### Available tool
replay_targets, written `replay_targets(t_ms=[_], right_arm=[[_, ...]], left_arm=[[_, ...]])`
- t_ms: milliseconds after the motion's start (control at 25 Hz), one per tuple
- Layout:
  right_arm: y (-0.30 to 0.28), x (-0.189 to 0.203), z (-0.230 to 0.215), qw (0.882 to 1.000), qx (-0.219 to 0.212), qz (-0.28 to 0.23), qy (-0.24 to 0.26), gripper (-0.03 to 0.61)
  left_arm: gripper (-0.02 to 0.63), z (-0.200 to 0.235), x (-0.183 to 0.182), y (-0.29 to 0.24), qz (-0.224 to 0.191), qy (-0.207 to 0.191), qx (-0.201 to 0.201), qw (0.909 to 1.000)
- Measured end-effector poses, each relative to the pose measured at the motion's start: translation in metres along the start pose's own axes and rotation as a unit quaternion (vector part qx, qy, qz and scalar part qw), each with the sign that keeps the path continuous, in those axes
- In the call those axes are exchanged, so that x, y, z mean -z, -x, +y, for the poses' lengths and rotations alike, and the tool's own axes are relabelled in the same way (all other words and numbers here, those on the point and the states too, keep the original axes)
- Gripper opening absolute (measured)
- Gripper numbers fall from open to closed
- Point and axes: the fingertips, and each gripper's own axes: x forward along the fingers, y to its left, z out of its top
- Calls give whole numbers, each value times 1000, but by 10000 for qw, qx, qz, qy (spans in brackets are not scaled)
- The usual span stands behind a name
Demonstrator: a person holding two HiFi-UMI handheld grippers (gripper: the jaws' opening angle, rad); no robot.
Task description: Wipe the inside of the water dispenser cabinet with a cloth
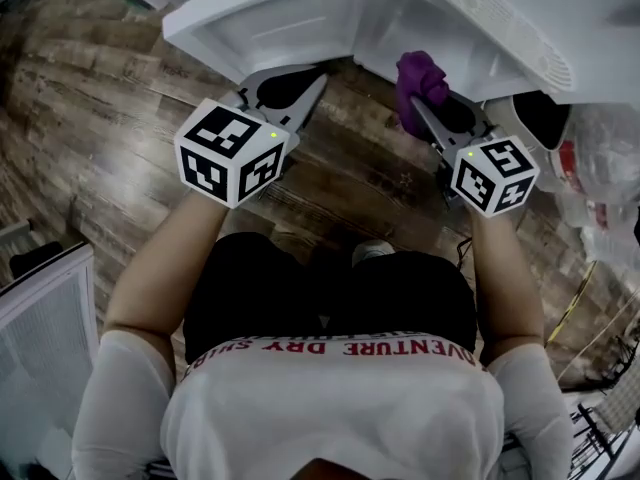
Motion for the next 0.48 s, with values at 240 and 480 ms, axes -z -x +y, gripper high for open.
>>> replay_targets(t_ms=[240,480], right_arm=[[-13,-10,-16,9995,108,-142,276,98],[-26,-33,-22,9977,270,-363,509,98]], left_arm=[[28,4,11,-10,61,50,45,10000],[28,-4,2,-17,-36,-95,152,9998]])
